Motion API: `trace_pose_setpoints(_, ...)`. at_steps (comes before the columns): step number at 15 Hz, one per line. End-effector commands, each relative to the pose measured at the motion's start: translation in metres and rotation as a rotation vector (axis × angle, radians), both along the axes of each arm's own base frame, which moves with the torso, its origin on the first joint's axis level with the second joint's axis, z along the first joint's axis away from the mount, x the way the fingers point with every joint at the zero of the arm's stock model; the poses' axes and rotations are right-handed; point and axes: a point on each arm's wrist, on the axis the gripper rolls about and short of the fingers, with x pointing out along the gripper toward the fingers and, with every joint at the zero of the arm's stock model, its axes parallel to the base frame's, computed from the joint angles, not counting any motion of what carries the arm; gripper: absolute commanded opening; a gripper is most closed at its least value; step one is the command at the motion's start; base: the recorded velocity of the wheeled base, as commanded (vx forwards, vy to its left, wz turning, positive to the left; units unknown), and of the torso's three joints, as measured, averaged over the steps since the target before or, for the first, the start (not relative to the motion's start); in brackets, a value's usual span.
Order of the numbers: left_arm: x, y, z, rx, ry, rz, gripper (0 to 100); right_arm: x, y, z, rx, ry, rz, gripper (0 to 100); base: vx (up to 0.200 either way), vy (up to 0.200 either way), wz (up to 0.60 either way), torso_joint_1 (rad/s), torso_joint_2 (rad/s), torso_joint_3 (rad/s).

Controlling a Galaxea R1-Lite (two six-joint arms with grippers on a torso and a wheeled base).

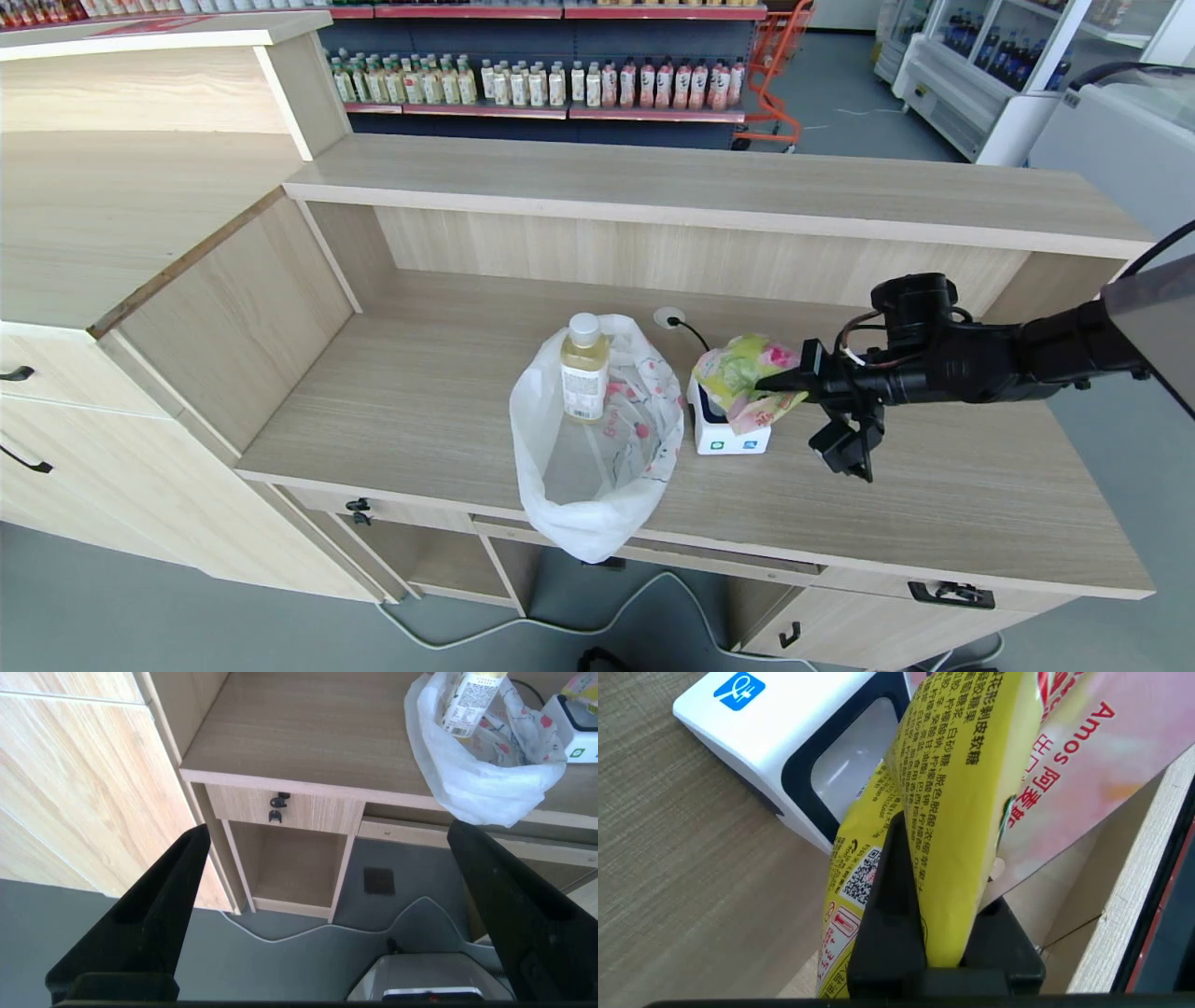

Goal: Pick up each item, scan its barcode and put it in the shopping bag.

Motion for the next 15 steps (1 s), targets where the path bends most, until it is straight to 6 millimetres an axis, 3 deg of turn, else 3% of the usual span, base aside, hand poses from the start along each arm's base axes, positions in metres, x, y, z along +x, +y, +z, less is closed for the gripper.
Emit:
trace_pose_setpoints(1, 0.0, 0.0, 0.0, 0.0, 0.0, 0.0, 100, 0.002, 0.001, -0.006, -0.001, 0.015, 0.0, 0, 0.0, 0.0, 0.0, 0.0, 0.0, 0.0)
trace_pose_setpoints(7, 0.0, 0.0, 0.0, 0.0, 0.0, 0.0, 100, -0.009, -0.004, 0.006, 0.011, 0.021, -0.013, 0, 0.0, 0.0, 0.0, 0.0, 0.0, 0.0)
trace_pose_setpoints(12, 0.0, 0.0, 0.0, 0.0, 0.0, 0.0, 100, -0.075, -0.063, 0.013, 0.07, 0.144, -0.153, 0, 0.0, 0.0, 0.0, 0.0, 0.0, 0.0)
trace_pose_setpoints(15, 0.0, 0.0, 0.0, 0.0, 0.0, 0.0, 100, -0.112, -0.09, 0.037, 0.21, 0.192, -0.228, 0, 0.0, 0.0, 0.0, 0.0, 0.0, 0.0)
